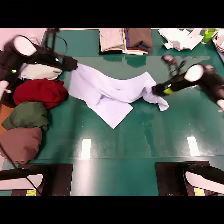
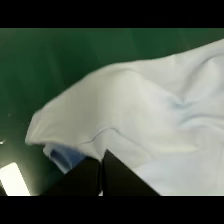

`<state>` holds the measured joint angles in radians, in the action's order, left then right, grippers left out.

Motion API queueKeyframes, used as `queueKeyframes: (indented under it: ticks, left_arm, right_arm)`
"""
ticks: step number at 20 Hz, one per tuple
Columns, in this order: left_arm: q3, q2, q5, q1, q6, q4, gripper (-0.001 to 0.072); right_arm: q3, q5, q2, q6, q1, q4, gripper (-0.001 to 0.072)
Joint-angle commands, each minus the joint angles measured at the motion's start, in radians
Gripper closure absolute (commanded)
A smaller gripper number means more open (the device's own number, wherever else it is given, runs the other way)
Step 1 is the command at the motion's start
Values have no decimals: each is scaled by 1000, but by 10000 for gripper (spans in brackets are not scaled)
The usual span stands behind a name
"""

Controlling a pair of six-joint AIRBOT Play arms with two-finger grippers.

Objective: Fold the shirts.

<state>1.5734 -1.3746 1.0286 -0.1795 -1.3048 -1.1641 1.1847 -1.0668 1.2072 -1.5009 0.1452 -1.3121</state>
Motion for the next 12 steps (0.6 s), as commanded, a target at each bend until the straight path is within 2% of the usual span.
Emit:
queueKeyframes:
  ticks: [1,4,8,12]
  left_arm:
    - [98,159,2,1,-3,-12,682]
    - [232,340,0,1,-3,-11,682]
    - [364,531,-26,1,-5,-8,682]
    - [455,586,-55,1,-8,-8,683]
  right_arm:
    - [152,-42,-183,-2,-72,2,700]
    - [362,-110,-315,-2,-144,3,700]
    - [580,-223,-405,-2,-226,3,700]
    - [725,-408,-385,-21,-302,5,700]
